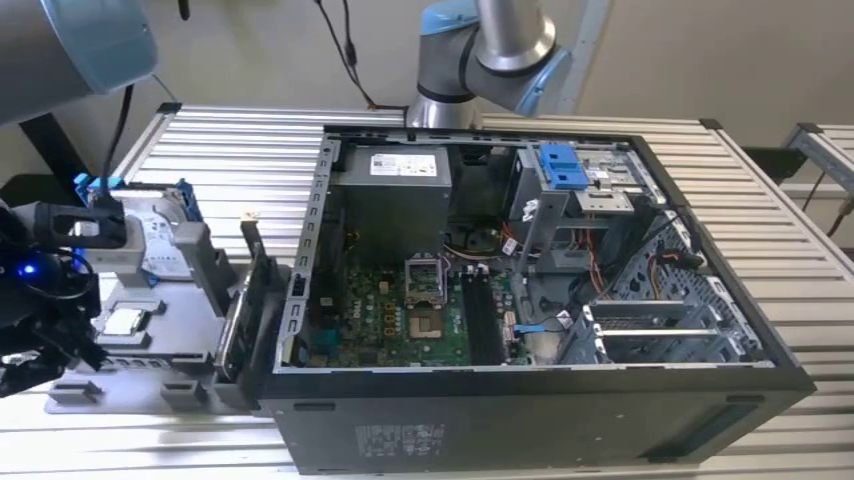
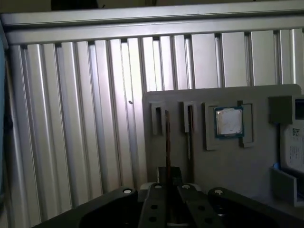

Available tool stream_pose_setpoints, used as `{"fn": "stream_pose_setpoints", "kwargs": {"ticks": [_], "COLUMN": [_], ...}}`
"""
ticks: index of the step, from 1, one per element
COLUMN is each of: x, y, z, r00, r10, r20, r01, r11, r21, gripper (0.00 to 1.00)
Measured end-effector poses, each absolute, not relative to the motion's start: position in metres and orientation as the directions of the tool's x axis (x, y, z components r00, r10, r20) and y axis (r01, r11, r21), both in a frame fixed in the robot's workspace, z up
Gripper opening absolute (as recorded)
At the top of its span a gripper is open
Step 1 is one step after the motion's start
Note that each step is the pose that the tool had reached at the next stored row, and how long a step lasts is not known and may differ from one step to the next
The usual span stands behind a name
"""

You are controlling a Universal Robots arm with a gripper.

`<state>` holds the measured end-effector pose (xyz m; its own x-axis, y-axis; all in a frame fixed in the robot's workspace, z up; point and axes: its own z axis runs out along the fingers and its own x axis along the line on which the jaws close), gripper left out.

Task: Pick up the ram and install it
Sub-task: 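Pick up the ram and move it above insertion slot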

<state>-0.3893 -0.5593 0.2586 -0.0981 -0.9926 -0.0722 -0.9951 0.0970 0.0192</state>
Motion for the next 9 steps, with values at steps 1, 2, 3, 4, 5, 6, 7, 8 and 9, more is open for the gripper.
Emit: {"fn": "stream_pose_setpoints", "kwargs": {"ticks": [1,2,3,4,5,6,7,8,9], "x": [-0.389,-0.389,-0.389,-0.389,-0.389,-0.389,-0.389,-0.389,-0.389], "y": [-0.559,-0.559,-0.559,-0.559,-0.559,-0.559,-0.559,-0.559,-0.559], "z": [0.263,0.268,0.272,0.277,0.281,0.286,0.29,0.295,0.299], "r00": [-0.098,-0.098,-0.098,-0.098,-0.098,-0.098,-0.098,-0.098,-0.098], "r10": [-0.993,-0.993,-0.993,-0.993,-0.993,-0.993,-0.993,-0.993,-0.993], "r20": [-0.072,-0.072,-0.072,-0.072,-0.072,-0.072,-0.072,-0.072,-0.072], "r01": [-0.995,-0.995,-0.995,-0.995,-0.995,-0.995,-0.995,-0.995,-0.995], "r11": [0.097,0.097,0.097,0.097,0.097,0.097,0.097,0.097,0.097], "r21": [0.019,0.019,0.019,0.019,0.019,0.019,0.019,0.019,0.019], "gripper": [0.15,0.15,0.15,0.15,0.15,0.15,0.15,0.15,0.15]}}
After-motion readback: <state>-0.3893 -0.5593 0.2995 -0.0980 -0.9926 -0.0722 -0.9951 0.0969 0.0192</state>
